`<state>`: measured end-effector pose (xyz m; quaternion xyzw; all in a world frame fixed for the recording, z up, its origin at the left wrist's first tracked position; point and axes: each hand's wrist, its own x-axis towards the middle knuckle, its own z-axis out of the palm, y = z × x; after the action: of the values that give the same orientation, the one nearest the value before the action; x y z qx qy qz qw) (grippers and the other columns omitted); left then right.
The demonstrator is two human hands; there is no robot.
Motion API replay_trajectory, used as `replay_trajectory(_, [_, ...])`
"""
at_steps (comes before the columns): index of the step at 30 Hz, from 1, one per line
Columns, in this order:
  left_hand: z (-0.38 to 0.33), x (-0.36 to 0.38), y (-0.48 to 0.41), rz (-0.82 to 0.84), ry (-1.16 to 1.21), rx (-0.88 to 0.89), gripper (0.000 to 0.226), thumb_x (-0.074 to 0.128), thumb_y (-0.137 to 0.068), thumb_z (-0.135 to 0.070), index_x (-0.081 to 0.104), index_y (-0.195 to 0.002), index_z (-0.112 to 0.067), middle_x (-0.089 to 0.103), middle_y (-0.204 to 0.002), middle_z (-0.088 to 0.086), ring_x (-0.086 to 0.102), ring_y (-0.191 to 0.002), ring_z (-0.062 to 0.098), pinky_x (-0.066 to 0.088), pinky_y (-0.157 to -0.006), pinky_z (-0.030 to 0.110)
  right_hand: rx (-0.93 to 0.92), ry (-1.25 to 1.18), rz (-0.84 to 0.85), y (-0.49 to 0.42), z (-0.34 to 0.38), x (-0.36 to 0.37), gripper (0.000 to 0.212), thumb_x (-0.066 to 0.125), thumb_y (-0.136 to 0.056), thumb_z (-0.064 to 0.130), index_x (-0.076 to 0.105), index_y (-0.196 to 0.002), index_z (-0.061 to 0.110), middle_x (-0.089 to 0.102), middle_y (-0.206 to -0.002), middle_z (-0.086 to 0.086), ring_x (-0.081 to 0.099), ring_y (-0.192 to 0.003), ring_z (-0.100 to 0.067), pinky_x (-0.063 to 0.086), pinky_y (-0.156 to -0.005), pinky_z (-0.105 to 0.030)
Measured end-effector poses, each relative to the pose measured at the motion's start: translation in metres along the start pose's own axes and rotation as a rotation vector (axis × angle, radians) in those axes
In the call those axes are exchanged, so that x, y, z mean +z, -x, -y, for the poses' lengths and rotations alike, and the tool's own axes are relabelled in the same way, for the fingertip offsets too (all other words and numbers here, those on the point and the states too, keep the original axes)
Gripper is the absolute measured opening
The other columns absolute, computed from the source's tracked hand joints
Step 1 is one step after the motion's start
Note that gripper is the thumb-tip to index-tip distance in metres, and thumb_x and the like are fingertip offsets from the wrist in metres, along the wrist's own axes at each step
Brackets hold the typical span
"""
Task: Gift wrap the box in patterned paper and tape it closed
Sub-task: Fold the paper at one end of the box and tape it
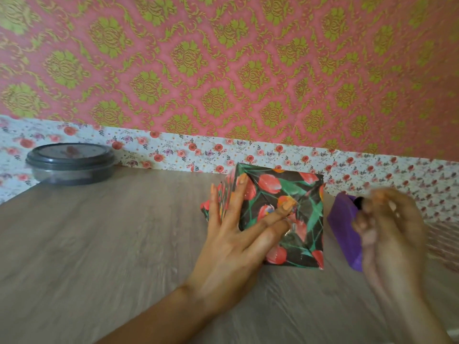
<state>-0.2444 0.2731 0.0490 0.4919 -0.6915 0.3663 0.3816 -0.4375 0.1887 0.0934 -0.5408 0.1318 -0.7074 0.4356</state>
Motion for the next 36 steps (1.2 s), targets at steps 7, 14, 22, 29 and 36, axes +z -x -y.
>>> replay_trajectory(7, [-0.006,-0.004,-0.001,0.033,-0.079,-0.036,0.075,0.067,-0.065,-0.004,0.037,-0.131,-0.024,0.035,-0.143,-0.018,0.005,-0.142,0.041,-0.020,-0.106,0.062,-0.127,0.602,0.834,-0.034,0.049,0.073,0.008,0.075,-0.073,0.030,0.074,-0.080,0.033,0.073,-0.077,0.006,0.066,-0.070,-0.013,0.051,-0.065,-0.019])
replay_trajectory(14, [-0.005,-0.004,0.000,0.070,-0.087,-0.033,0.073,0.068,-0.063,-0.008,0.040,-0.128,-0.026,0.036,-0.142,-0.018,-0.001,-0.144,0.038,-0.023,-0.105,0.062,-0.090,0.895,1.104,-0.049,0.050,0.102,0.007,0.072,-0.077,0.014,0.076,-0.080,0.020,0.071,-0.067,0.000,0.053,-0.051,0.003,0.037,-0.053,-0.008])
replay_trajectory(22, [-0.004,-0.003,0.000,0.019,-0.123,-0.021,0.062,0.054,-0.068,-0.010,0.043,-0.126,-0.025,0.051,-0.135,-0.017,-0.002,-0.144,0.034,-0.018,-0.106,0.062,-0.266,1.181,0.949,-0.042,0.046,0.111,0.019,0.077,-0.069,0.027,0.066,-0.082,0.035,0.061,-0.054,0.013,0.051,-0.048,0.005,0.031,-0.045,-0.014])
replay_trajectory(29, [-0.007,-0.001,0.002,-0.021,-0.154,0.030,0.053,0.046,-0.070,-0.009,0.044,-0.122,-0.022,0.038,-0.145,-0.014,0.001,-0.146,0.023,-0.019,-0.108,0.059,-0.350,1.387,0.846,-0.039,0.045,0.118,0.049,0.066,-0.055,0.051,0.047,-0.098,0.035,0.059,-0.058,0.008,0.053,-0.055,-0.004,0.044,-0.057,-0.028])
replay_trajectory(36, [-0.012,0.004,0.003,-0.092,-0.122,0.110,0.033,0.039,-0.091,-0.009,0.047,-0.120,-0.024,0.039,-0.142,-0.013,0.025,-0.138,0.030,-0.012,-0.109,0.062,-0.095,1.309,0.867,-0.058,0.043,0.100,0.058,0.069,-0.038,0.056,0.050,-0.087,0.030,0.052,-0.055,0.007,0.043,-0.045,-0.003,0.032,-0.051,-0.028])
